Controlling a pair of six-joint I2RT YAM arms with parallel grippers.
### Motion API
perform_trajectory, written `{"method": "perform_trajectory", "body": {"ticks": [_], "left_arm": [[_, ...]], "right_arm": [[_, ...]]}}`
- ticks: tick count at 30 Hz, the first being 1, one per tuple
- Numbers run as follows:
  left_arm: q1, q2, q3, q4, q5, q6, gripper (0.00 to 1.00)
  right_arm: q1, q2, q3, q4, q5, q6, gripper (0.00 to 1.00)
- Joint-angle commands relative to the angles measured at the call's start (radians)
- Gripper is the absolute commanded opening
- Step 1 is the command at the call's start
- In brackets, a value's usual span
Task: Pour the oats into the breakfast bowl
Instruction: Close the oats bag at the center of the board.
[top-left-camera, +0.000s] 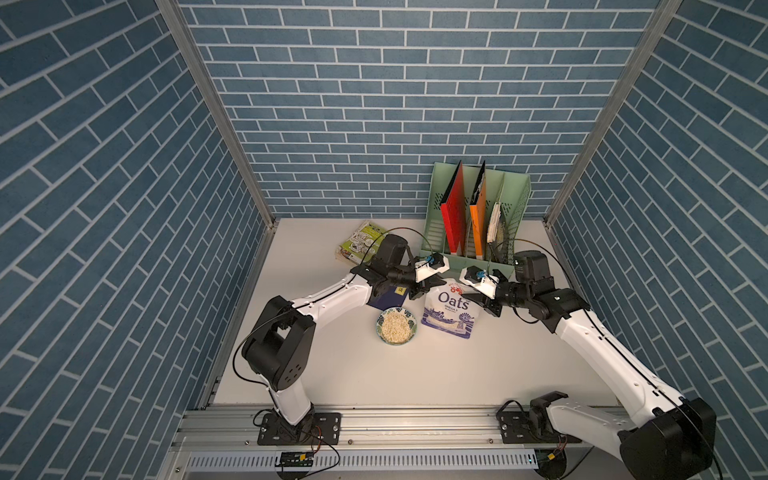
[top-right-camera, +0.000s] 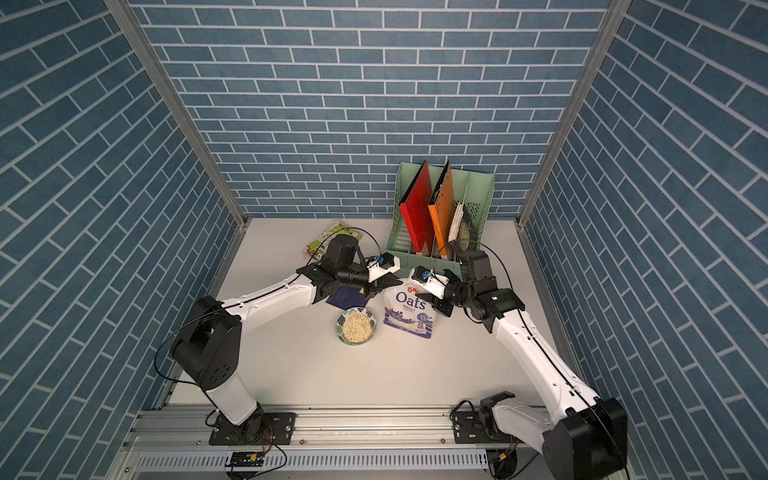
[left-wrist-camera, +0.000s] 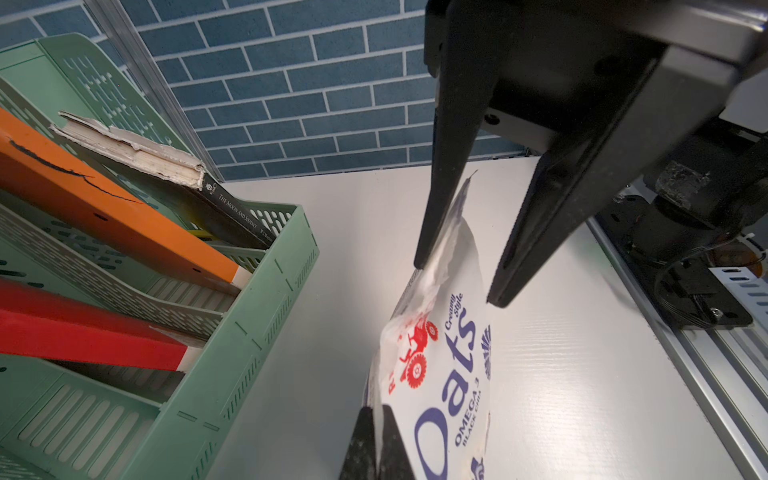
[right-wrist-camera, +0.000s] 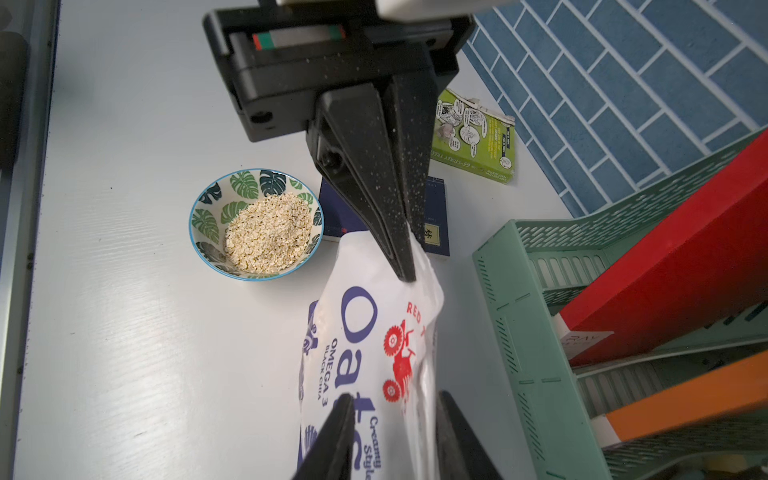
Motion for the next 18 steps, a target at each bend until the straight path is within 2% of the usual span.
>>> {"method": "perform_trajectory", "body": {"ticks": [1,4,6,12,18], "left_arm": [[-0.003,-0.034,-0.007,0.021,0.022,-0.01,0.0],[-0.003,-0.039,-0.011,0.025,0.028,-0.012,0.0],[-0.004,-0.041,-0.017,0.034,0.034,-0.014,0.0],[-0.003,-0.05,-0.026,0.048,0.031,-0.022,0.0],[-0.003,-0.058,-0.035,0.056,0.028,-0.022,0.0]], "right_arm": [[0.015,0.035,0.027,0.022,0.042,0.025,0.36],[0.02,0.06,0.035,0.029,0.057,0.036,0.36],[0.019,0.067,0.038,0.032,0.068,0.039,0.32],[0.02,0.06,0.045,0.019,0.096,0.041,0.0],[0.025,0.053,0.05,0.021,0.1,0.05,0.01]]}}
